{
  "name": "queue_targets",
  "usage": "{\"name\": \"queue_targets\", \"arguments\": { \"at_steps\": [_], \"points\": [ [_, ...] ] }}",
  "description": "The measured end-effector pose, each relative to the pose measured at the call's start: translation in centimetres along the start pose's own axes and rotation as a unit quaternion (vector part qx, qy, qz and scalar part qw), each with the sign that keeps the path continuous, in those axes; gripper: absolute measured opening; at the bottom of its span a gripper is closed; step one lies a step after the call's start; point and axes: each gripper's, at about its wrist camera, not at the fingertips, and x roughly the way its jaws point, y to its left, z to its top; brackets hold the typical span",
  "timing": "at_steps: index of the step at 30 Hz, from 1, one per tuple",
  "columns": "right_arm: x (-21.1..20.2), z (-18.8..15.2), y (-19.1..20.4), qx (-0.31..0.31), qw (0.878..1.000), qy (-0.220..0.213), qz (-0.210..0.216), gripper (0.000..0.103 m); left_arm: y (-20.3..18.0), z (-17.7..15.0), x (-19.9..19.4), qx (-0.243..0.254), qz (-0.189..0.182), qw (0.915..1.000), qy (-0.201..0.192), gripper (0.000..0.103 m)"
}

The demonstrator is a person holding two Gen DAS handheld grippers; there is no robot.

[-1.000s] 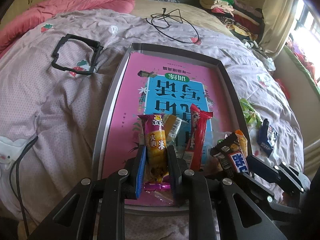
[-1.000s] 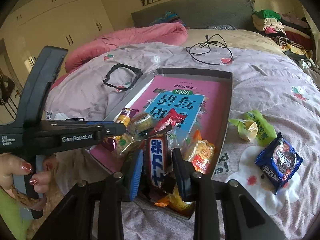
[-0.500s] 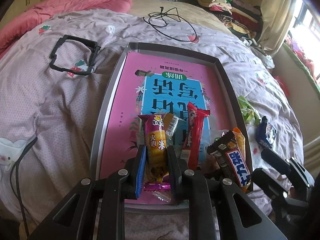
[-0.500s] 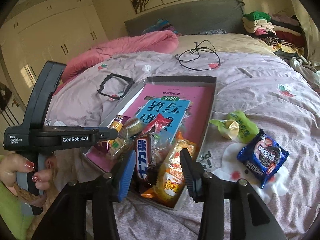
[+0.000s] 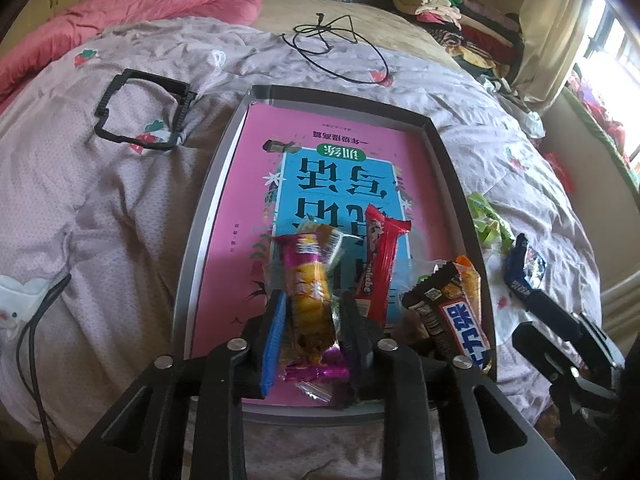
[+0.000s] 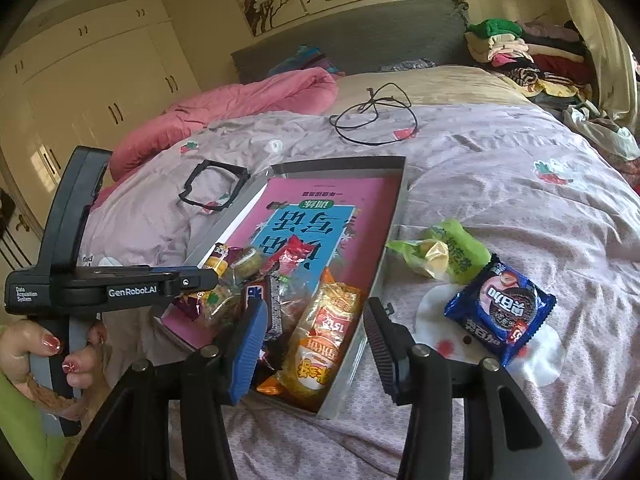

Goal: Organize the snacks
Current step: 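Open both tools to drop the stick snack and chocolate bar into the tray, then move both open tools back toward the cookie packet and green bag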

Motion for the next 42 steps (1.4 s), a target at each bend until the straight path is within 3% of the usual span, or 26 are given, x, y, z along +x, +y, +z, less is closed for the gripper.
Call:
{"name": "queue_targets", "arguments": {
  "at_steps": [15, 42],
  "points": [
    [-0.6, 0.0, -0.8, 0.006, 1.000, -0.008, -0.013, 0.057, -0.3, 0.4, -1.1, 0.002, -0.003, 0.9999, -0.012, 0.060],
    [-3.2, 0.7, -4.7, 0.046, 0.997, -0.043, -0.046, 0.064, -3.8, 0.7, -3.3, 0.036, -0.026, 0.9985, -0.032, 0.071]
  ]
}}
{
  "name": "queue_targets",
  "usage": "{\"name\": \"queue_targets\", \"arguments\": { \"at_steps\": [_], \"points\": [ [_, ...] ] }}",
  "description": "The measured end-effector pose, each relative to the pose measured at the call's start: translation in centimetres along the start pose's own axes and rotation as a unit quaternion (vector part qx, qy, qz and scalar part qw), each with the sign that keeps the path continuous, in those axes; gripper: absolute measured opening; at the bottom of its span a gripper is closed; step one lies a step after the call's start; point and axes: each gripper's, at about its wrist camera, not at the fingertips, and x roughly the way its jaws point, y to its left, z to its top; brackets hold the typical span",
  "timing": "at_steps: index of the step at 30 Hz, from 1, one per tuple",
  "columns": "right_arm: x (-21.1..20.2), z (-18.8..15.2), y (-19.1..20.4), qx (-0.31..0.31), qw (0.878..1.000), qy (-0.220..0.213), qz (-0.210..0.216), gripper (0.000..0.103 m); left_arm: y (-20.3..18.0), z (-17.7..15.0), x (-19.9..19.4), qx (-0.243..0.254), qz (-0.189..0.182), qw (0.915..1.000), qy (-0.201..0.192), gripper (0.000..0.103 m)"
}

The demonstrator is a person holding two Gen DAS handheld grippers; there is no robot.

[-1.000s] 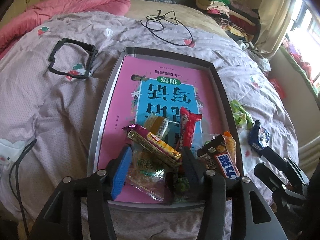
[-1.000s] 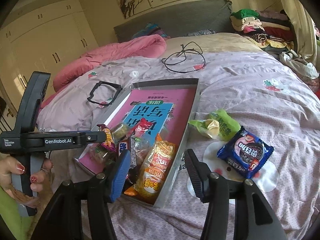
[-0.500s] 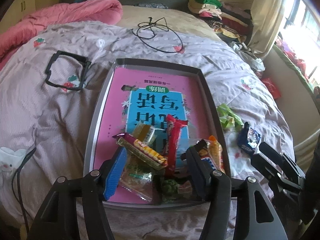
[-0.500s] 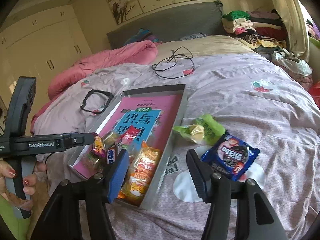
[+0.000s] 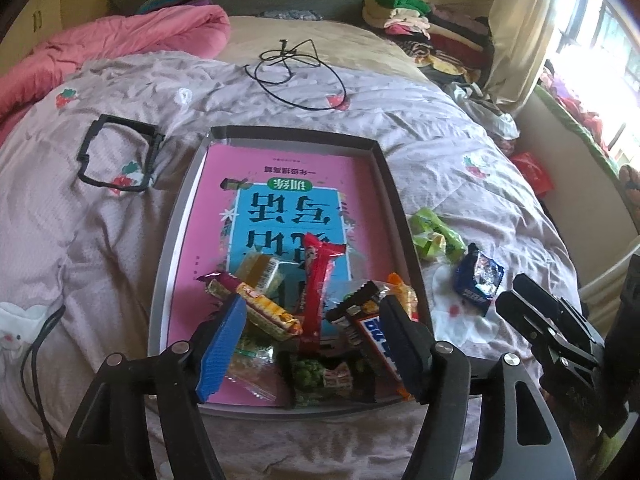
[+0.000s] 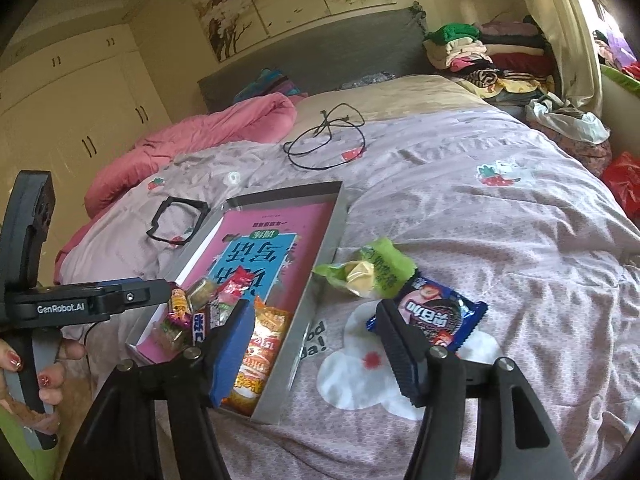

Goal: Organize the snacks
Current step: 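Move both open tools back toward the cookie packet and green bag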

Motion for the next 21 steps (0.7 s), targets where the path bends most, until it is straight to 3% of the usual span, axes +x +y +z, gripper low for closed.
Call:
{"name": "queue_targets", "arguments": {
  "at_steps": [21],
  "points": [
    [-0.6, 0.5, -2.4, -0.026, 0.999, -0.004, -0.045, 0.069, -4.4, 0.1, 0.8, 0.047, -0.016, 0.9987, 0.008, 0.071]
  ]
}}
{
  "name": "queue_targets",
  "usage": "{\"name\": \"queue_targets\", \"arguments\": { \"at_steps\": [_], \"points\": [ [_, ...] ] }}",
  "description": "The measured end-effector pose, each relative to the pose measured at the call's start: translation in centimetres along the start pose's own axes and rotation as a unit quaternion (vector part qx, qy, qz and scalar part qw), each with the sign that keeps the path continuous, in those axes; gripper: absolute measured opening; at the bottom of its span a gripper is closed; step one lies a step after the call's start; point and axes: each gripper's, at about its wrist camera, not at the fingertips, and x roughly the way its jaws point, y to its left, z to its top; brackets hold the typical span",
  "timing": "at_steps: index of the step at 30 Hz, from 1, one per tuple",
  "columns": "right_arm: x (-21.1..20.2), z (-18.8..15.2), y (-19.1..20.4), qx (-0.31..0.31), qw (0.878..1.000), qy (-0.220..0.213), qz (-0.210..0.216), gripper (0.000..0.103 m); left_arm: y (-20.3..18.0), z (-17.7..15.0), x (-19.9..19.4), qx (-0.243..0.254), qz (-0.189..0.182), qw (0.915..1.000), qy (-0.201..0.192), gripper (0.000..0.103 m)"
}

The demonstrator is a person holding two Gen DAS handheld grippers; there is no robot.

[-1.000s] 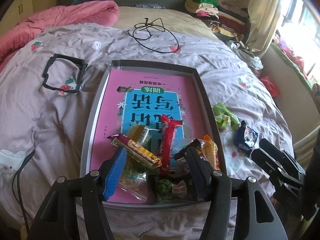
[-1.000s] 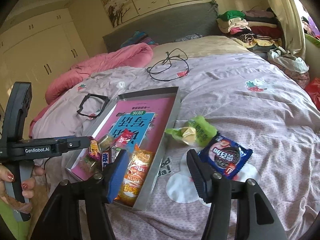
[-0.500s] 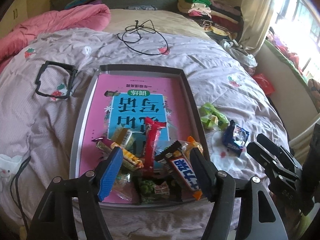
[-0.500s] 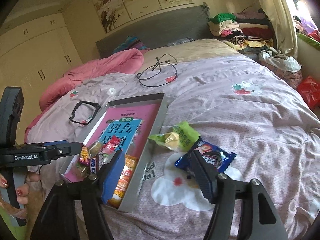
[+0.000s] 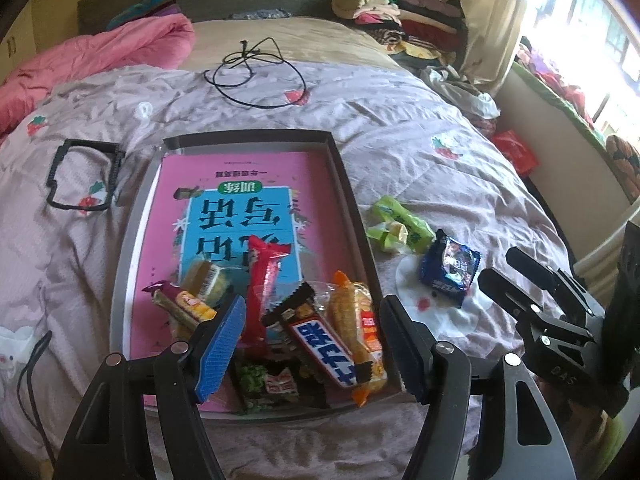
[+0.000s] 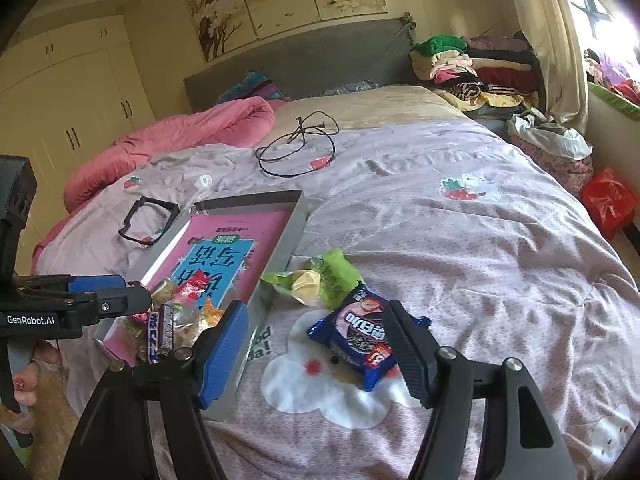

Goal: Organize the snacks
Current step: 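Move both open tools back toward the cookie packet and green bag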

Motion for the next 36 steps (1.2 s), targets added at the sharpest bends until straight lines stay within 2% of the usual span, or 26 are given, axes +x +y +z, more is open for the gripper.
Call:
{"name": "queue_targets", "arguments": {
  "at_steps": [8, 14, 23, 36],
  "points": [
    [1.7, -0.3, -0.9, -0.049, 0.998, 0.044, -0.024, 0.070, -1.6, 0.8, 0.8, 0.020, -0.014, 0.9997, -0.003, 0.071],
    [3.8, -0.6, -1.3, -0.098, 0.991, 0.076, -0.046, 0.070, -2.9, 1.6, 2.2, 0.044, -0.022, 0.9988, 0.006, 0.071],
    [6.7, -0.9, -1.4, -0.153, 0.982, 0.103, -0.044, 0.071, -5.1, 3.0, 4.7, 0.084, -0.022, 0.9958, 0.027, 0.071],
    [9.1, -1.1, -1.7, -0.184, 0.975, 0.126, -0.025, 0.074, -7.6, 4.4, 7.7, 0.137, -0.014, 0.9890, 0.053, 0.071]
  ]
}}
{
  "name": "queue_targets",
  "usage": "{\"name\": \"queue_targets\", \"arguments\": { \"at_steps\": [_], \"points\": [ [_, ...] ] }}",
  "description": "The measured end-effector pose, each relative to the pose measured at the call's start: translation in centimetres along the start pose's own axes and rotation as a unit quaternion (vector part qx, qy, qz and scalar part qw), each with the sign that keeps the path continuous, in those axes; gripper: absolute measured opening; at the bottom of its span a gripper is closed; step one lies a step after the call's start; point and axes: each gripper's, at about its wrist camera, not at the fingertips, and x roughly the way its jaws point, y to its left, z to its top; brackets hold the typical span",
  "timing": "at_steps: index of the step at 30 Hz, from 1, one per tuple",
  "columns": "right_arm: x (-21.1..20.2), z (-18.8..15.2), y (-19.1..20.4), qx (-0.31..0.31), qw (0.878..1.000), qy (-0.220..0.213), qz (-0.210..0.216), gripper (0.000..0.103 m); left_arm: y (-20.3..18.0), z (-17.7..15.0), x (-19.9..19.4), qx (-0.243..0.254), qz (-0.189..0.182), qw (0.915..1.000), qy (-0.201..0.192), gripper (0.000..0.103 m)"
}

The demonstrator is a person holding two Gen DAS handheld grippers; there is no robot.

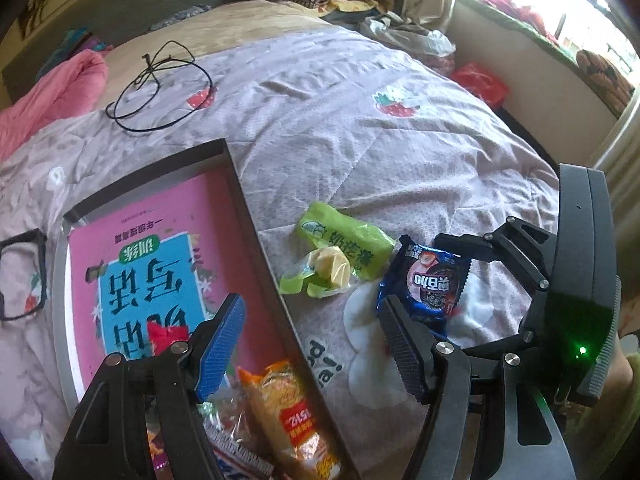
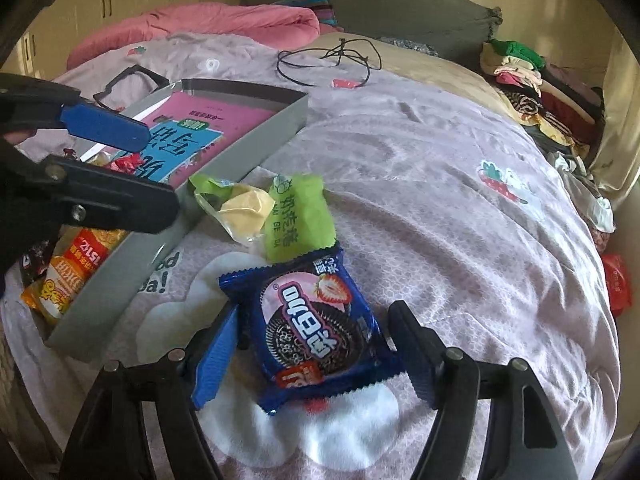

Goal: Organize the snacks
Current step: 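Grasp the blue cookie packet with the right tool while the left tool grasps the green pea bag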

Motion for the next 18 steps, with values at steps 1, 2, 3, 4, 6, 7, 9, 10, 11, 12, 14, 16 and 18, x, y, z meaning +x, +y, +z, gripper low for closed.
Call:
{"name": "queue_targets", "arguments": {
  "at_steps": [1, 2, 3, 4, 6, 7, 9, 10, 11, 12, 14, 16, 18],
  "points": [
    [0.1, -0.1, -0.1, 0.000, 1.000, 0.001, 0.001, 0.074, -0.2, 0.1, 0.2, 0.002, 0.000, 1.0000, 0.001, 0.071],
    [0.1, -0.2, -0.1, 0.001, 1.000, 0.002, 0.003, 0.074, -0.3, 0.3, 0.4, 0.004, 0.000, 1.0000, 0.002, 0.071],
    [0.1, -0.3, -0.2, 0.001, 1.000, 0.002, 0.005, 0.072, -0.4, 0.4, 0.5, 0.006, -0.001, 1.0000, 0.004, 0.071],
    [0.1, -0.4, -0.2, 0.000, 1.000, 0.003, 0.008, 0.070, -0.5, 0.5, 0.7, 0.007, -0.001, 1.0000, 0.005, 0.071],
    [0.1, -0.6, -0.3, -0.001, 1.000, 0.003, 0.010, 0.064, -0.8, 0.7, 0.9, 0.010, -0.001, 0.9999, 0.005, 0.071],
    [0.0, -0.7, -0.2, -0.001, 1.000, 0.003, 0.010, 0.062, -0.8, 0.8, 1.1, 0.010, -0.001, 0.9999, 0.005, 0.071],
    [-0.2, -0.8, -0.4, 0.004, 1.000, 0.003, 0.014, 0.055, -0.9, 1.0, 1.2, 0.010, -0.001, 0.9999, 0.006, 0.071],
    [-0.3, -0.9, -0.5, 0.007, 1.000, 0.003, 0.016, 0.055, -1.0, 1.1, 1.3, 0.010, -0.002, 0.9999, 0.006, 0.071],
    [-0.4, -1.0, -0.7, 0.015, 1.000, 0.004, 0.019, 0.054, -1.1, 1.1, 1.4, 0.011, -0.002, 0.9999, 0.005, 0.071],
    [-0.5, -1.1, -1.0, 0.025, 0.999, 0.004, 0.025, 0.053, -1.2, 1.2, 1.4, 0.012, -0.003, 0.9999, 0.004, 0.071],
    [-0.8, -1.2, -1.7, 0.050, 0.998, 0.003, 0.035, 0.052, -1.4, 1.3, 1.6, 0.014, -0.003, 0.9999, 0.005, 0.071],
    [-1.1, -1.4, -2.7, 0.081, 0.996, -0.002, 0.047, 0.052, -1.5, 1.4, 1.7, 0.015, -0.004, 0.9999, 0.005, 0.071],
    [-1.6, -1.5, -3.3, 0.099, 0.994, -0.009, 0.046, 0.052, -1.6, 1.5, 1.9, 0.015, -0.007, 0.9999, 0.004, 0.071]
  ]
}}
